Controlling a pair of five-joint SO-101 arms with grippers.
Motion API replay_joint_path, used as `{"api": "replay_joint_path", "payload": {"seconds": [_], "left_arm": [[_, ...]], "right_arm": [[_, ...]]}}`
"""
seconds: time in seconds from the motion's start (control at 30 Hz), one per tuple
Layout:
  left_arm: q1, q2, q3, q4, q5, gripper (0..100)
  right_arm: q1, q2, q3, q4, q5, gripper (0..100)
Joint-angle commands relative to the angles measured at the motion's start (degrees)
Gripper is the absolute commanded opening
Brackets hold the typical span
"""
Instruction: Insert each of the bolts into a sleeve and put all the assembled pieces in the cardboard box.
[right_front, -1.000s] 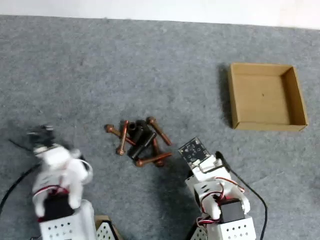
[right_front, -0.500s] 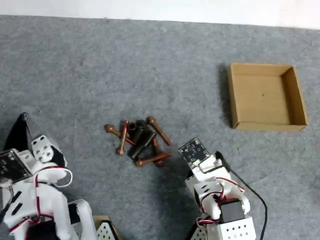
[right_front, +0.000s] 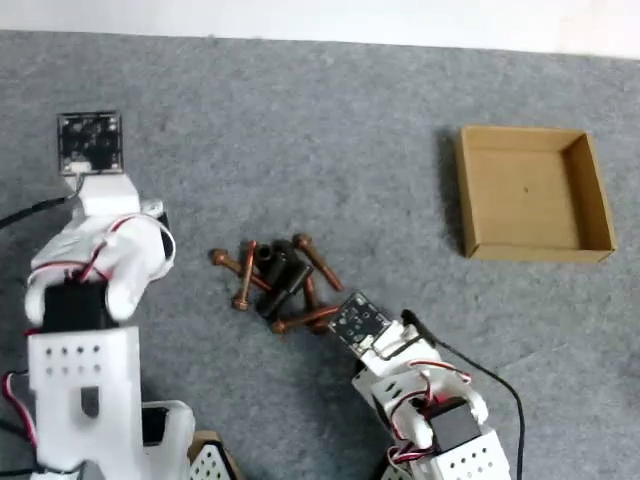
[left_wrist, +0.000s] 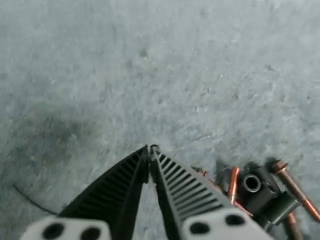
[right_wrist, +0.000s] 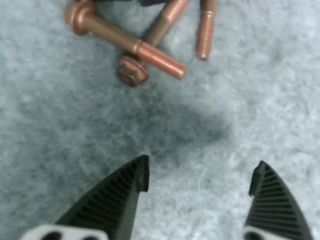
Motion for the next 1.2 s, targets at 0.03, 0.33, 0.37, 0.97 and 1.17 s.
{"api": "replay_joint_path", "payload": {"seconds": [0.03, 0.33, 0.37, 0.97, 1.17], "left_arm": [[-0.75, 1.27, 5.58, -7.38, 3.16, 3], [-0.48, -2.86, 33.71, -32.18, 7.21, 3], [-0.48, -3.12, 35.30, -33.93, 5.98, 3], [0.13, -3.21, 37.32, -38.77, 3.60, 3], [0.13, -3.21, 37.14, -38.86, 3.60, 3]], "right_arm": [[13.14, -0.57, 7.60, -4.79, 0.44, 29.6], [21.85, -0.13, -13.32, -5.76, -12.40, 29.6], [17.89, 0.57, -16.40, -5.14, -13.45, 29.6], [-15.25, 75.47, -62.64, -24.22, -29.71, 29.6], [-18.51, 85.23, -62.81, -26.51, -31.82, 29.6]]}}
